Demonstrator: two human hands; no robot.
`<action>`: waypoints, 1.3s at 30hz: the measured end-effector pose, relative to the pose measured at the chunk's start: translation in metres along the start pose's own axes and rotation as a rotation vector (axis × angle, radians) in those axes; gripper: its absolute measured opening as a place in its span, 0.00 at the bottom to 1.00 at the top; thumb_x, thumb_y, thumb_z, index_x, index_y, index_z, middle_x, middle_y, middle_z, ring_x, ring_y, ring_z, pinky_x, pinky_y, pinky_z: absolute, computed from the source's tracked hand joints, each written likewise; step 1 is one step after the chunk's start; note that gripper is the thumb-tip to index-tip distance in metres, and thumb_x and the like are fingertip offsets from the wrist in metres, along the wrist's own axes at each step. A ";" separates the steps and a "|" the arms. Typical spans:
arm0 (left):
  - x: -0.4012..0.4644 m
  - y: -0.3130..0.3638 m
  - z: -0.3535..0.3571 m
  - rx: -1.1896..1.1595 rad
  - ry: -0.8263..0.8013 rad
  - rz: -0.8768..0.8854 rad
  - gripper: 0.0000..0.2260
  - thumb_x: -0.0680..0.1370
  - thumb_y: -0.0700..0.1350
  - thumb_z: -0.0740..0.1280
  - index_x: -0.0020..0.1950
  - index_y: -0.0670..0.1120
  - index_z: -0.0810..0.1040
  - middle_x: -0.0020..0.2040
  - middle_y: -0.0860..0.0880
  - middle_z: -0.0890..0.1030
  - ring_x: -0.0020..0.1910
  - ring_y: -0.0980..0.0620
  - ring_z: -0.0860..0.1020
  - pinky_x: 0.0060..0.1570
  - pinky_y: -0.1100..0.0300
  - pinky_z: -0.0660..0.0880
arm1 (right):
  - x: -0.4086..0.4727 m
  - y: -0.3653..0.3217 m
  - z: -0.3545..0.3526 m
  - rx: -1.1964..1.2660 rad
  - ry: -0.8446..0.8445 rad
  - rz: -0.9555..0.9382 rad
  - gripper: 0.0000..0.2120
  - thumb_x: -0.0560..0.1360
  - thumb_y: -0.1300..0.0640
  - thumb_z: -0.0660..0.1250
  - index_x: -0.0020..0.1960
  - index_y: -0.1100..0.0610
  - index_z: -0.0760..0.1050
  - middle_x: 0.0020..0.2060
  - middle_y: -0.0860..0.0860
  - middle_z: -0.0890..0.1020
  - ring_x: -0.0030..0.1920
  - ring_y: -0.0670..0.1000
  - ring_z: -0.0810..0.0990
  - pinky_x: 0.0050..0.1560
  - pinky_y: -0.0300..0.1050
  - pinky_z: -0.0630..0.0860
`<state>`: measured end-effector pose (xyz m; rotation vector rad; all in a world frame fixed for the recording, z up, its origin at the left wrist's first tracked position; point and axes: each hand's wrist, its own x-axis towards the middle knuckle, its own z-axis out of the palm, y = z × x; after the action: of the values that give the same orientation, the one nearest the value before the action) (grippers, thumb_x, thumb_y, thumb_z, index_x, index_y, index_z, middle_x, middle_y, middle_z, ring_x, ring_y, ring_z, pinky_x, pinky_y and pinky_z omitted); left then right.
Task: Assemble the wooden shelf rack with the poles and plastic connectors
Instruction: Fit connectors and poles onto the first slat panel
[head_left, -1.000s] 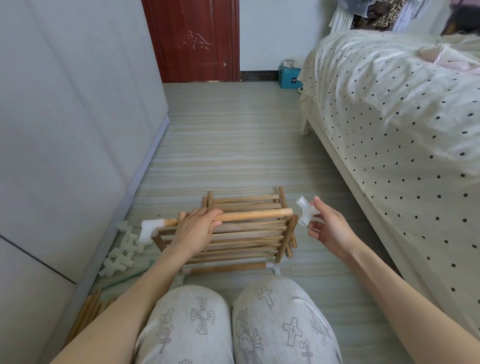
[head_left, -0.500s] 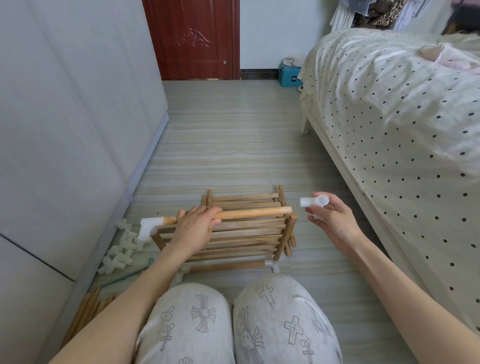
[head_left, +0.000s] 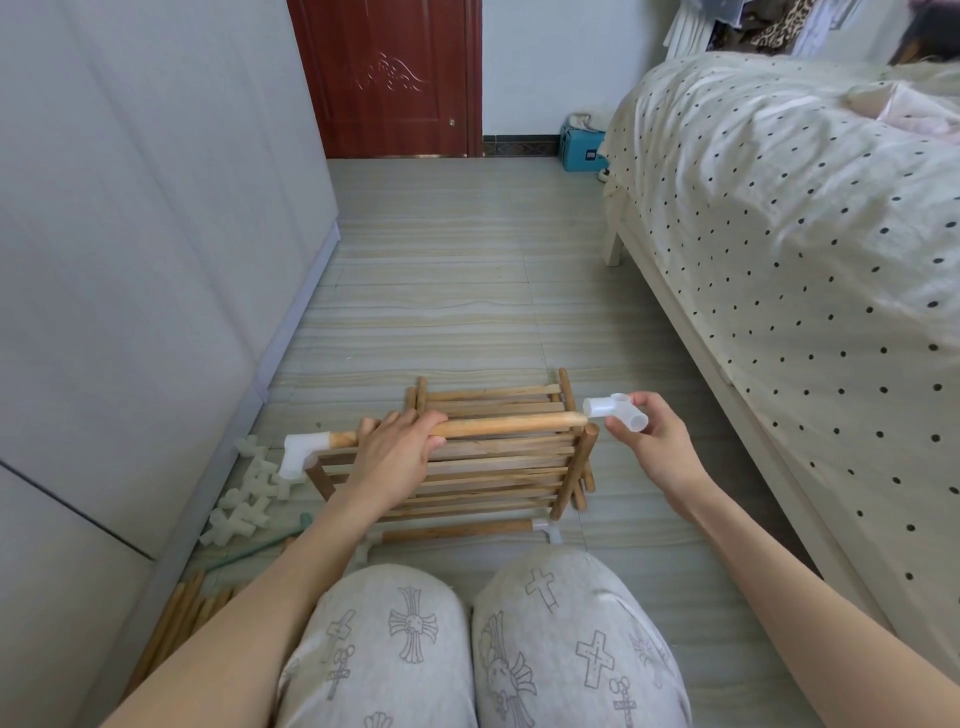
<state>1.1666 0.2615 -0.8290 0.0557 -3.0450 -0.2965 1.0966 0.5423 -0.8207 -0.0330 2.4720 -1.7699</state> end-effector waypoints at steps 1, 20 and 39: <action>0.000 0.000 0.000 0.009 -0.003 -0.001 0.14 0.83 0.49 0.52 0.67 0.53 0.67 0.57 0.51 0.75 0.57 0.50 0.71 0.51 0.55 0.59 | 0.001 0.002 0.001 -0.027 0.016 -0.003 0.09 0.76 0.58 0.66 0.54 0.54 0.69 0.44 0.44 0.77 0.42 0.42 0.75 0.38 0.35 0.68; -0.001 -0.002 0.000 -0.108 0.070 -0.010 0.10 0.81 0.47 0.56 0.61 0.54 0.71 0.49 0.57 0.72 0.48 0.56 0.66 0.42 0.57 0.51 | 0.002 0.007 0.009 -0.169 0.013 -0.128 0.12 0.74 0.57 0.69 0.54 0.50 0.69 0.38 0.39 0.77 0.38 0.41 0.76 0.36 0.31 0.68; -0.004 -0.008 -0.026 -0.428 0.084 -0.131 0.10 0.81 0.44 0.57 0.62 0.51 0.72 0.47 0.54 0.75 0.50 0.52 0.71 0.54 0.56 0.58 | 0.009 -0.027 0.024 -0.005 -0.202 -0.202 0.21 0.74 0.55 0.68 0.65 0.48 0.68 0.54 0.40 0.76 0.56 0.38 0.73 0.50 0.27 0.68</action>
<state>1.1730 0.2484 -0.8053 0.2327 -2.8294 -0.9193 1.0886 0.5104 -0.8037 -0.4533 2.4000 -1.7340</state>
